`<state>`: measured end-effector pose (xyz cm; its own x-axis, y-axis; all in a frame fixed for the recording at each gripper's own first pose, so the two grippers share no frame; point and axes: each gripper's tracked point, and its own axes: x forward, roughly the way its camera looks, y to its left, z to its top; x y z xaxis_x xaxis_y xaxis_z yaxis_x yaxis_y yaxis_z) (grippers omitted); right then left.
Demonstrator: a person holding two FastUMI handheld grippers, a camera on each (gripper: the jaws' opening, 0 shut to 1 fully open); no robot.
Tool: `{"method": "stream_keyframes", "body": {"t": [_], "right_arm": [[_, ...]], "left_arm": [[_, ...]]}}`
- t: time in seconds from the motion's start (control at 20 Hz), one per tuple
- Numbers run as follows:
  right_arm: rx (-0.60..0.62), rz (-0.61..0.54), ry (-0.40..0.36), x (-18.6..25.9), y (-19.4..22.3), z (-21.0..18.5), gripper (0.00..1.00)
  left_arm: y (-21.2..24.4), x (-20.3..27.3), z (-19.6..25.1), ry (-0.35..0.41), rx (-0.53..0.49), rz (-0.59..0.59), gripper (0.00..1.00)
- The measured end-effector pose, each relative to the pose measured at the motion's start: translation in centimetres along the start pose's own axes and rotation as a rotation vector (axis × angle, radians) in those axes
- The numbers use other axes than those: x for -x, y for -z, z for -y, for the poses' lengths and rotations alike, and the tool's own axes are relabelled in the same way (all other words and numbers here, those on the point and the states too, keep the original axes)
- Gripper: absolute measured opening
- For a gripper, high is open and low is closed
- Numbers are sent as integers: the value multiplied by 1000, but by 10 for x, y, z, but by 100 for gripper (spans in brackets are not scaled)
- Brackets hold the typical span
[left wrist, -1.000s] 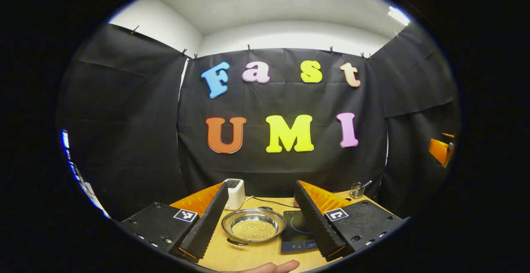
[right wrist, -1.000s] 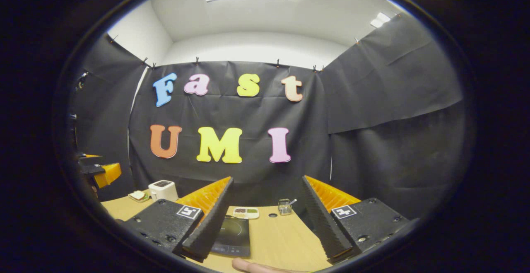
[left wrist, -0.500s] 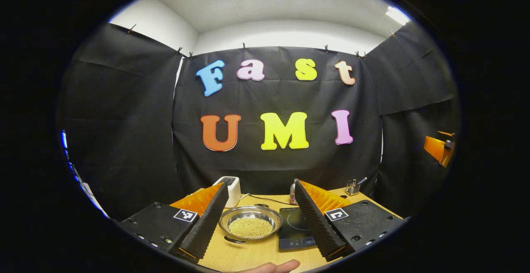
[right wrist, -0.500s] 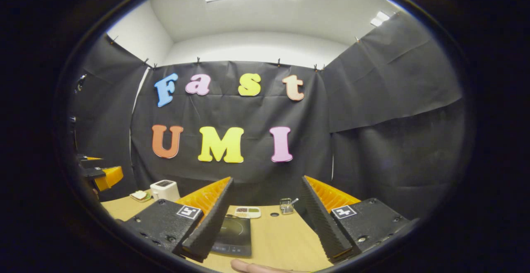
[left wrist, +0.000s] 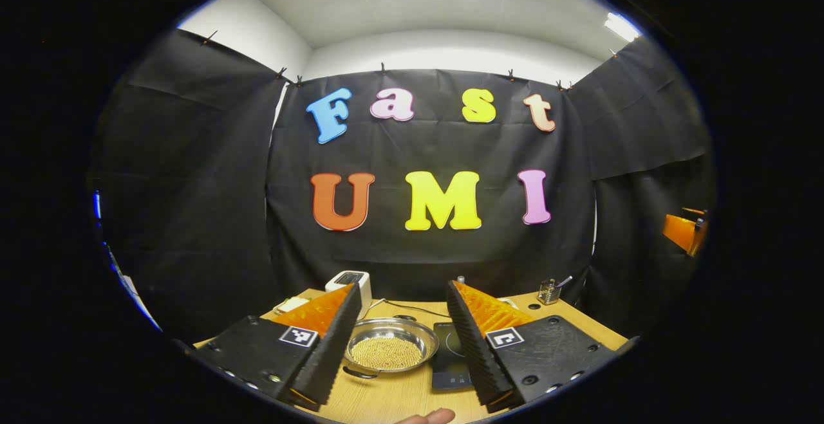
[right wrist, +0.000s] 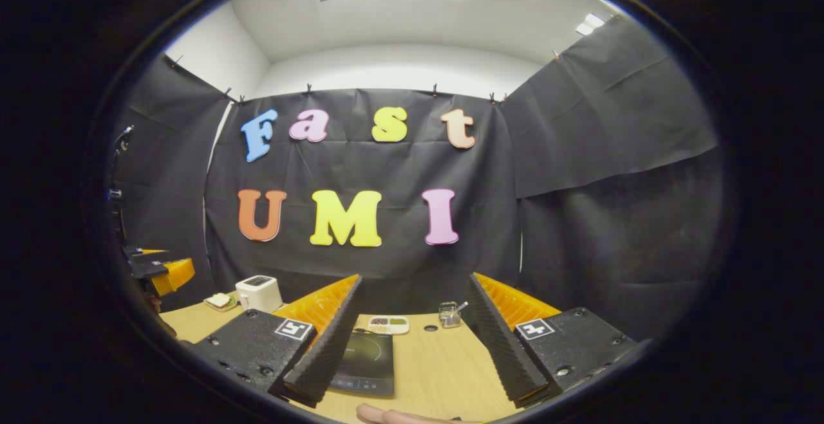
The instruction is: First push the handle of the pot to place it horizontally, then grasp the pot with both hands and set it on the induction cooktop.
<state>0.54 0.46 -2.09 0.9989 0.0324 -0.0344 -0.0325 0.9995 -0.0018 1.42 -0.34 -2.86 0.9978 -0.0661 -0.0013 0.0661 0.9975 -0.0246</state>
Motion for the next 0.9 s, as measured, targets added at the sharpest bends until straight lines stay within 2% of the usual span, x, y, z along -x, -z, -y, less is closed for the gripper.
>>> {"method": "stream_keyframes", "body": {"t": [0.05,0.1,0.25,0.3,0.35,0.45,0.5,0.9], "right_arm": [[0,0,-2,-1,0,-1,97],[-1,-1,-3,-2,1,-3,98],[-4,-1,-10,-3,4,-6,97],[-1,-3,-13,-3,6,-7,98],[4,-6,-16,-4,7,-8,98],[12,-11,-21,-5,12,-10,97],[16,-16,-23,-6,15,-11,98],[17,-53,-30,-21,34,-13,98]], "left_arm": [[9,-4,4,30,6,-21,73],[23,-6,2,41,14,-63,52],[40,-19,-4,49,3,-115,39],[48,-24,-4,55,3,-128,18],[60,-28,-5,61,16,-161,5],[83,-34,-11,58,16,-226,6],[91,-39,-15,47,6,-251,0],[174,-63,-31,33,-31,-481,0]]}}
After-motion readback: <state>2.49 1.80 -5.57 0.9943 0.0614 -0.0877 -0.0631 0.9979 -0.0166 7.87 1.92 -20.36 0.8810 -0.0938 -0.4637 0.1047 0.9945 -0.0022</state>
